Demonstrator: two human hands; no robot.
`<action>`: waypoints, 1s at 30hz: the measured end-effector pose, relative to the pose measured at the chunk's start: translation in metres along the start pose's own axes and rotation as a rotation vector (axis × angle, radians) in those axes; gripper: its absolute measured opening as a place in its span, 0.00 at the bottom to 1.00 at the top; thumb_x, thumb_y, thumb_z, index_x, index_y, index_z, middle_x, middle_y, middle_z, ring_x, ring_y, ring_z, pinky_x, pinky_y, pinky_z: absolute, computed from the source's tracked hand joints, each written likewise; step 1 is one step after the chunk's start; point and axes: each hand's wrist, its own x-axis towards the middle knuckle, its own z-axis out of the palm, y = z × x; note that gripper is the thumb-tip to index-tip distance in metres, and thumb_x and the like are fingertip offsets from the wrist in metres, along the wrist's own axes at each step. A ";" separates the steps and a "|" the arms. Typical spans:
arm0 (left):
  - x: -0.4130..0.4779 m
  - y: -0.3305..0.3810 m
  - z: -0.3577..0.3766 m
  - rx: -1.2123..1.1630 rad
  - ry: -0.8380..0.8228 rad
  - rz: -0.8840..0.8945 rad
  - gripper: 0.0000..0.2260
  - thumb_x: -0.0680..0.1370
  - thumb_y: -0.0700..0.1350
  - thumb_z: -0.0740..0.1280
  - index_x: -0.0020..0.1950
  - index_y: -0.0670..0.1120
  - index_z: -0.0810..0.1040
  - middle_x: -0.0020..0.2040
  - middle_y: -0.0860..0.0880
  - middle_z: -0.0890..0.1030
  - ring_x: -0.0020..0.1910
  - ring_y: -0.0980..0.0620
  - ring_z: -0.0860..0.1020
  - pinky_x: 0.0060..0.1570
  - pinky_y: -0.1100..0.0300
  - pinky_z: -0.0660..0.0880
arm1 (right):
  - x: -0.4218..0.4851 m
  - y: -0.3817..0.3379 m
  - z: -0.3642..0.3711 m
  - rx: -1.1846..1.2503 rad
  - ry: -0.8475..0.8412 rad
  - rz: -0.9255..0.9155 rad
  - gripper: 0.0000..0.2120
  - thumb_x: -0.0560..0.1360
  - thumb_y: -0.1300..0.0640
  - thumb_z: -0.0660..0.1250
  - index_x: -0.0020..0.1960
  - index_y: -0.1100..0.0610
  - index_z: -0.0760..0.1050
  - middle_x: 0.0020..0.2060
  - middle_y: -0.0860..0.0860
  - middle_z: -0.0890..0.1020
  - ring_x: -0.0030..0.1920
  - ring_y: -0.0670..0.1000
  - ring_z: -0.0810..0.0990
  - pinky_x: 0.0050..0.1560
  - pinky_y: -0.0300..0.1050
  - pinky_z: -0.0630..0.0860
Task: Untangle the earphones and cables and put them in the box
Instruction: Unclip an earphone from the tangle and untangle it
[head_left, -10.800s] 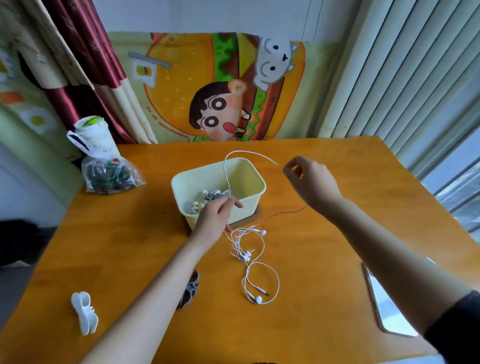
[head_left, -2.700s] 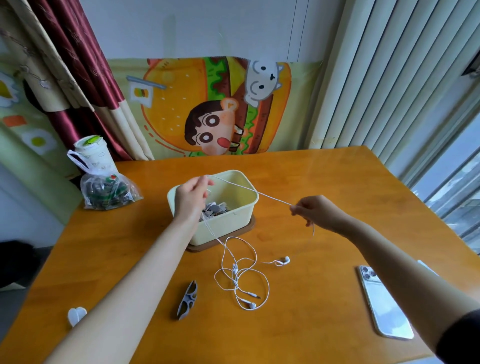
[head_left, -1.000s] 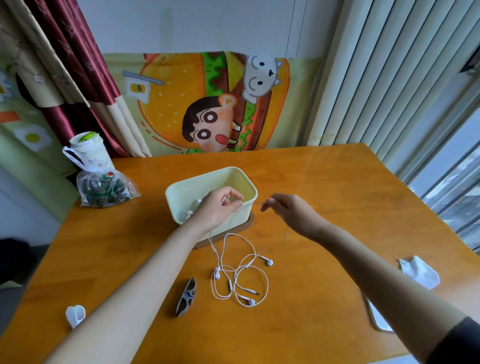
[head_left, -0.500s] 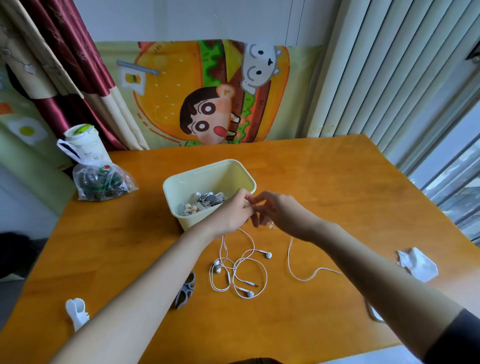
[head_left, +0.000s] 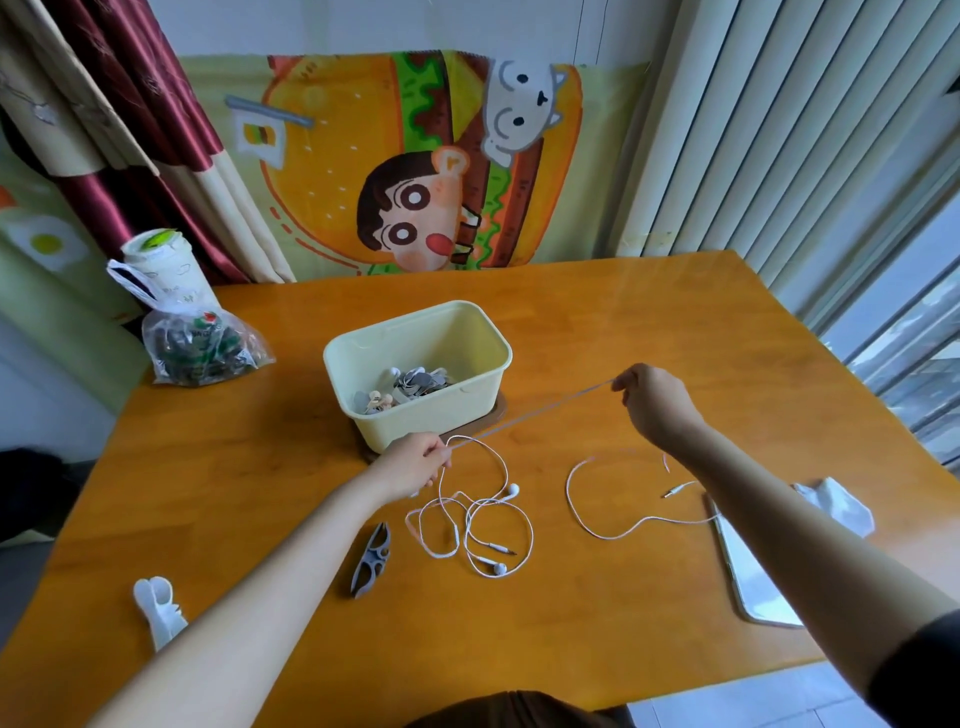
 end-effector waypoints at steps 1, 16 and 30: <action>0.000 -0.001 0.000 0.018 0.013 0.000 0.11 0.82 0.42 0.56 0.43 0.46 0.75 0.34 0.50 0.75 0.35 0.55 0.74 0.35 0.65 0.69 | -0.002 0.003 0.000 -0.059 0.017 0.015 0.15 0.76 0.69 0.53 0.52 0.57 0.75 0.54 0.58 0.79 0.55 0.61 0.76 0.44 0.43 0.66; -0.014 0.052 0.004 -0.053 0.052 0.265 0.13 0.81 0.40 0.61 0.37 0.48 0.73 0.29 0.50 0.73 0.28 0.55 0.70 0.31 0.65 0.67 | -0.060 -0.075 0.051 0.186 -0.425 -0.362 0.17 0.82 0.50 0.53 0.54 0.61 0.73 0.42 0.54 0.79 0.41 0.54 0.78 0.41 0.41 0.70; -0.025 -0.090 0.029 0.266 0.202 -0.188 0.16 0.79 0.47 0.65 0.64 0.45 0.68 0.62 0.45 0.72 0.64 0.46 0.66 0.62 0.56 0.65 | -0.058 -0.061 0.087 0.118 -0.590 -0.219 0.13 0.81 0.60 0.57 0.52 0.65 0.78 0.42 0.55 0.80 0.36 0.48 0.77 0.32 0.31 0.72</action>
